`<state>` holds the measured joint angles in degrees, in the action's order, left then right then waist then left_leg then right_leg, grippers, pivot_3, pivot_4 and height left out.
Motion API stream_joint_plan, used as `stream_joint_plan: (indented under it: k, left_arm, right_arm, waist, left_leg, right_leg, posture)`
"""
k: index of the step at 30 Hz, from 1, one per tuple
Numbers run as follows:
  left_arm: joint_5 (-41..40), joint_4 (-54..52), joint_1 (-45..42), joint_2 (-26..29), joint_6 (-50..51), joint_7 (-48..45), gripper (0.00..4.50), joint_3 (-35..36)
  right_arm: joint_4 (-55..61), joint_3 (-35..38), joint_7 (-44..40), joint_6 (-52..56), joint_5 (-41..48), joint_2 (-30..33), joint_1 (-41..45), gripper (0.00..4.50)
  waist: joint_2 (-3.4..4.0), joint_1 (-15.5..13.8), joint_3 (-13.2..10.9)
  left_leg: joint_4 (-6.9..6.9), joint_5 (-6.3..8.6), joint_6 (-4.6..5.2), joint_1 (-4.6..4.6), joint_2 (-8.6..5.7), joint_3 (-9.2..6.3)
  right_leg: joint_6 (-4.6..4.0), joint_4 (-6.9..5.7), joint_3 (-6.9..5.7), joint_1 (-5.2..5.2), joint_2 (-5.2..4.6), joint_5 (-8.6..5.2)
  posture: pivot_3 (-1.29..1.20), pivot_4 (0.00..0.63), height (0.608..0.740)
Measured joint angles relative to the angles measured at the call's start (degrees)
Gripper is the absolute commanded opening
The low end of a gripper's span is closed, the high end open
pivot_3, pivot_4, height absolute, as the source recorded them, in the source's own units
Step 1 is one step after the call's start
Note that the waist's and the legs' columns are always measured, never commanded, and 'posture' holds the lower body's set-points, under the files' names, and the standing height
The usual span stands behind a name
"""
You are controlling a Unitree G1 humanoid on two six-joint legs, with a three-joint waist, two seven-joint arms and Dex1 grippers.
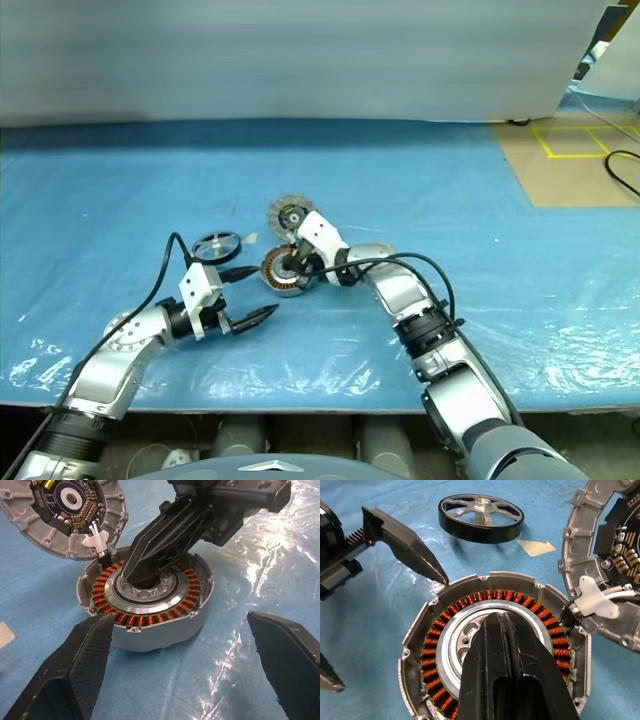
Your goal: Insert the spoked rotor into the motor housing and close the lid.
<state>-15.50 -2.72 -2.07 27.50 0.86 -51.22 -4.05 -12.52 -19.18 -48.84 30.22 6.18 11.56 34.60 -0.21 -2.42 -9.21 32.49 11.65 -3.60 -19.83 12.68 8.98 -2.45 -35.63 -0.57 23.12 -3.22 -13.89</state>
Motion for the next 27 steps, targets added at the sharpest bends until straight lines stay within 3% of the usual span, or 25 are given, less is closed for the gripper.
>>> stream_joint_plan:
  k: [7,15,22,27]
  left_arm:
    - [0.1,2.3,0.1,-0.1,-2.3,-0.7,4.50,0.0]
    - [0.2,3.0,0.1,-0.2,-2.9,-1.0,4.50,0.0]
    - [-0.7,1.9,0.1,-0.3,-1.4,-0.7,4.50,0.3]
    - [-2.9,-0.5,0.4,-0.6,0.7,0.8,4.50,2.2]
  right_arm:
    - [2.5,-4.5,-2.9,-3.8,-3.2,5.0,0.1,0.02]
    - [2.8,-5.9,-2.2,-4.4,-5.6,5.3,1.0,0.02]
    - [3.7,1.4,-3.4,1.5,3.2,1.5,-0.8,0.02]
    - [6.0,4.4,-5.4,0.4,5.7,3.5,0.4,0.02]
  waist:
    - [0.00,-0.1,0.0]
    - [0.00,-0.1,0.0]
    - [0.01,-0.1,0.0]
    - [0.00,-0.1,0.0]
  left_leg:
    - [-0.08,0.00,0.00,-0.02,-0.02,0.00]
    - [-0.05,0.00,0.00,0.10,-0.02,0.00]
    - [-0.07,0.00,0.00,-0.32,-0.03,0.00]
    - [-0.17,0.00,-0.01,-0.29,-0.01,0.00]
  right_leg:
    - [0.00,0.06,-0.02,0.01,0.00,0.00]
    - [0.00,0.00,0.00,-0.08,-0.04,0.00]
    - [0.01,0.04,-0.01,0.30,-0.02,0.01]
    - [0.01,0.04,-0.04,0.30,0.03,0.01]
  posture:
    - [0.00,0.150,0.740]
    - [0.00,0.150,0.740]
    - [0.00,0.150,0.740]
    - [0.00,0.150,0.740]
